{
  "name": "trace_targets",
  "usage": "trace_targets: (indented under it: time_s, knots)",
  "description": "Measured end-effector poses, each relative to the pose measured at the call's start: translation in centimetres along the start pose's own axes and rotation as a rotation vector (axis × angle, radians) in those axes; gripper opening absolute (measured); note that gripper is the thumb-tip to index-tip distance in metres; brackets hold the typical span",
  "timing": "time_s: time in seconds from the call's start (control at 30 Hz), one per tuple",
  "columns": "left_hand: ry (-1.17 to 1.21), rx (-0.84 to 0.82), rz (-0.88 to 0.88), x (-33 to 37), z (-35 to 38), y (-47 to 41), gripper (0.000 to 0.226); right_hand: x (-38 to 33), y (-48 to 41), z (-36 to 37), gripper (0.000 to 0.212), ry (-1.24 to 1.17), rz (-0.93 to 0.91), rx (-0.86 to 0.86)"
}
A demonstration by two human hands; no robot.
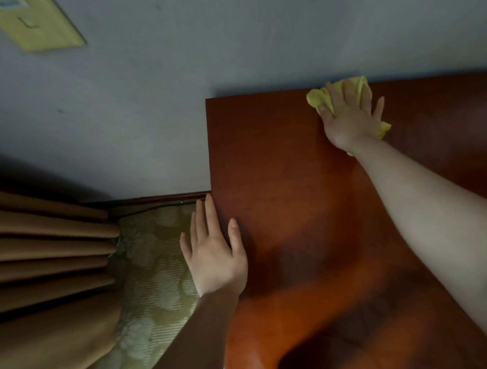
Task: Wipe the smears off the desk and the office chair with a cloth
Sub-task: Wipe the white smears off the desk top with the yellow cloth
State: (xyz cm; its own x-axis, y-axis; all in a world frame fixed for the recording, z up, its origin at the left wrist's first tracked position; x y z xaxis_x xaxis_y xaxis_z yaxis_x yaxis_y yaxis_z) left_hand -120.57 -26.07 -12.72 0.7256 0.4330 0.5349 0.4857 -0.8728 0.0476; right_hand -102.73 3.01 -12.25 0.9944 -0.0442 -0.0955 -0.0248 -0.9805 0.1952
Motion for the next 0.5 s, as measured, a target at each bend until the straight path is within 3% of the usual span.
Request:
trace_targets:
  time_s: [0.27, 0.5]
  knots:
    - [0.016, 0.004, -0.015, 0.0, 0.0, 0.0, 0.064, -7.8, 8.7, 1.9, 0.052, 0.083, -0.517, 0.032]
    - [0.031, 0.008, -0.026, -0.2, 0.1, 0.0, 0.065, -3.4, 20.0, 2.6, 0.053, 0.152, -0.919, -0.021]
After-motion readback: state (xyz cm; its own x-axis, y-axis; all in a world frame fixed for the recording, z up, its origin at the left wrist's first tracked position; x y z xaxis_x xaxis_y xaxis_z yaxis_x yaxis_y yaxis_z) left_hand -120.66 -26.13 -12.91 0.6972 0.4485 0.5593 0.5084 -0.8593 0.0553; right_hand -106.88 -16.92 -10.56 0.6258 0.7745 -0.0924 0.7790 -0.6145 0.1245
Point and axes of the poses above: each hand's wrist, its own y-axis away from the middle knuckle, its own z-axis out of the palm, x = y × z, the point moved 8 cm from there along -y, towards the middle knuckle, and after that the axes turned 11 degrees about z, right-handed, at the moved point
